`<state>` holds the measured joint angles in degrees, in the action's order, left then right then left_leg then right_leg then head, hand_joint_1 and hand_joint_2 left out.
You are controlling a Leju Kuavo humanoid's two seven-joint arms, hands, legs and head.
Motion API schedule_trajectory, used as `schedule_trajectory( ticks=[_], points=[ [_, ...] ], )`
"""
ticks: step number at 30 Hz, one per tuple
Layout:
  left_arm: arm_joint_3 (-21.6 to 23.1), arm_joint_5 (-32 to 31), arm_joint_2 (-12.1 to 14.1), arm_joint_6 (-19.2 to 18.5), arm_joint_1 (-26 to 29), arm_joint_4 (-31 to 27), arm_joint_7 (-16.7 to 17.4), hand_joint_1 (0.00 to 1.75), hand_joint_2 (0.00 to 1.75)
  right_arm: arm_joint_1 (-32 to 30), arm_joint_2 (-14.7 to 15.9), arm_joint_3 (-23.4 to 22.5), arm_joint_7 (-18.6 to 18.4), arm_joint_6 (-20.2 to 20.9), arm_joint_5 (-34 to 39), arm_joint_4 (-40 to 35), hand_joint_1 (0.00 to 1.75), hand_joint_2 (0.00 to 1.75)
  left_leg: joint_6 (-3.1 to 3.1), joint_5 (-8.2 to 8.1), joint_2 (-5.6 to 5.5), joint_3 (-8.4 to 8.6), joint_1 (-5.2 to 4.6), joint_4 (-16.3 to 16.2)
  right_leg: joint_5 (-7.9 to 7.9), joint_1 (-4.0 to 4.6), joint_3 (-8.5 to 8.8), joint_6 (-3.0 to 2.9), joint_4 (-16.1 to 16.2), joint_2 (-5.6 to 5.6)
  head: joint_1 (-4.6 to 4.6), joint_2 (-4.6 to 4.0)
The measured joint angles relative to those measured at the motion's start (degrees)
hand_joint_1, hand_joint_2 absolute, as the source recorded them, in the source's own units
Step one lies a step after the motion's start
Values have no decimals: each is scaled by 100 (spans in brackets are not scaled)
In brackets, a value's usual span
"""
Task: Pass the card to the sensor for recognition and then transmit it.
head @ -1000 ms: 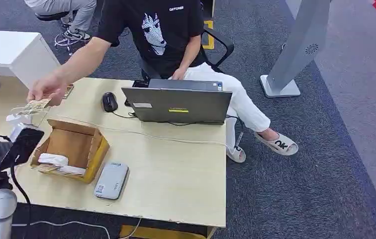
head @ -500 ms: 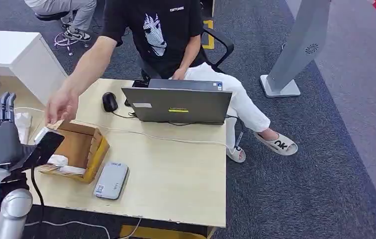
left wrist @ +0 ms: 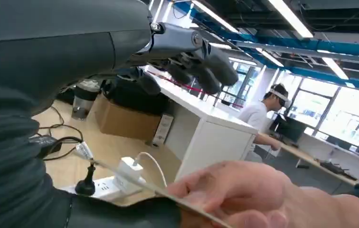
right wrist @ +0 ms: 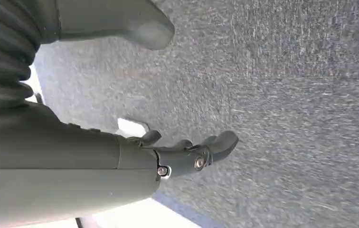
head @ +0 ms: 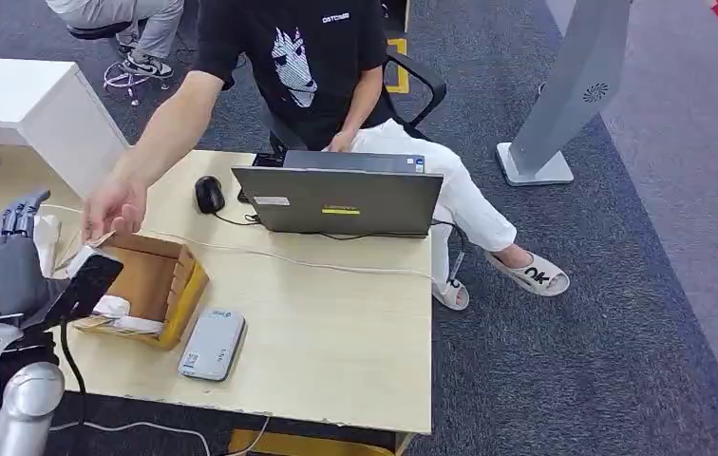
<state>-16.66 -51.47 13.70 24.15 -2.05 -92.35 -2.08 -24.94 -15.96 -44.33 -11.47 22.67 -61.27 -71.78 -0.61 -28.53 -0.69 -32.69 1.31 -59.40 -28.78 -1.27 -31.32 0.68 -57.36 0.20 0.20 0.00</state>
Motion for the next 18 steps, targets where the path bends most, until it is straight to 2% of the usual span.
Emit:
schedule_trajectory(
  ticks=[4,9,14,18],
  points=[
    [0,63,2,-7,84,-2,-72,175,175,33,0,-131,234,87,-314,15,0,175,0,0,0,-1,0,0,0,0,0,0,0,0,0,0],
    [57,22,2,-72,301,-151,-315,175,175,22,0,-133,183,4,-242,17,0,175,0,-1,2,-3,0,0,0,0,-5,0,0,3,0,0],
    [323,-186,2,-133,513,-480,-448,175,175,20,0,-131,200,9,-240,20,0,175,-2,-4,6,-4,-1,0,-1,-1,-5,1,0,8,0,0],
    [611,-212,4,-443,730,-819,-448,175,175,22,0,-129,190,-4,-294,20,0,175,-2,-5,4,-4,-2,0,-1,-1,-6,1,1,8,0,0]
  ],
)
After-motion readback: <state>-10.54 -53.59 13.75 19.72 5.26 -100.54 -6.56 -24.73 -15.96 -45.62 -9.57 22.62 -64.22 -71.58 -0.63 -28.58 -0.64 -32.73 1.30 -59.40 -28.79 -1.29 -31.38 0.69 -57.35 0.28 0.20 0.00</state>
